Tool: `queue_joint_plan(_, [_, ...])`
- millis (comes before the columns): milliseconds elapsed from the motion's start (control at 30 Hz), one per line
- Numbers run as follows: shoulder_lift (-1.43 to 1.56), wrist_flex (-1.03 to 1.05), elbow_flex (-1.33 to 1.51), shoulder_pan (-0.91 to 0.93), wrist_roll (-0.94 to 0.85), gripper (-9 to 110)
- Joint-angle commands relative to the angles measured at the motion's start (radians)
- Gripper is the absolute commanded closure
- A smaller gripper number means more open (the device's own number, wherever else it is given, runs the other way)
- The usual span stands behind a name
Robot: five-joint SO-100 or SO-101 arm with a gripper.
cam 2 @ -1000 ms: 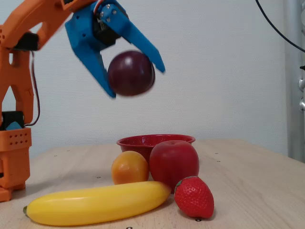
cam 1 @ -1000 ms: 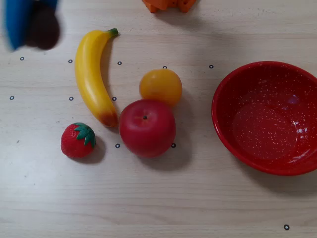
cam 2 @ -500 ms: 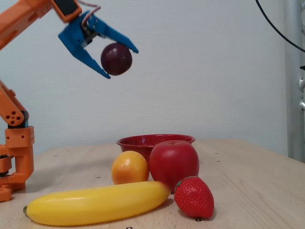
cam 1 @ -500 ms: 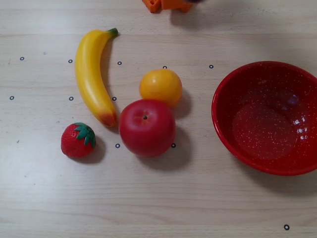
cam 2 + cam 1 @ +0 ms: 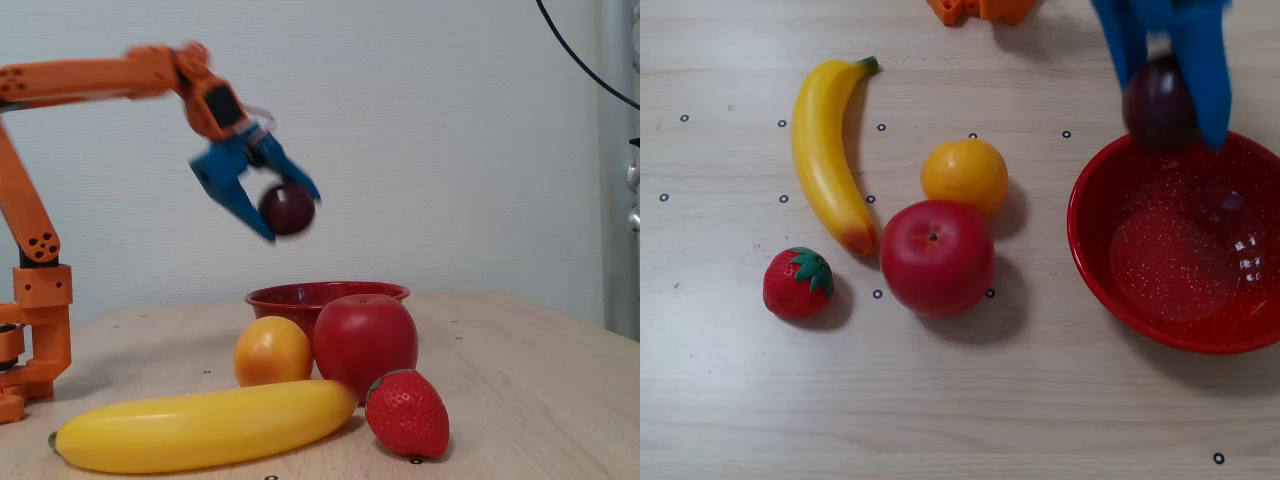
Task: Put plum in the red bowl.
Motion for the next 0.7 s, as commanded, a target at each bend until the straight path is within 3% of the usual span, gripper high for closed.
queue_joint_plan(0, [-0.054, 0.008, -0.17, 0.029, 0.058, 101])
queue_joint_plan(333, [-0.466, 0.118, -0.494, 0.044, 0.089, 101])
queue_joint_plan(433, [-0.541, 0.124, -0.538, 0.044, 0.089, 88])
queue_joint_plan(533, [-0.584, 0.11, -0.548, 0.037, 0.098, 66])
queue_joint_plan(667, [-0.611, 0.126, -0.577, 0.032, 0.098, 57])
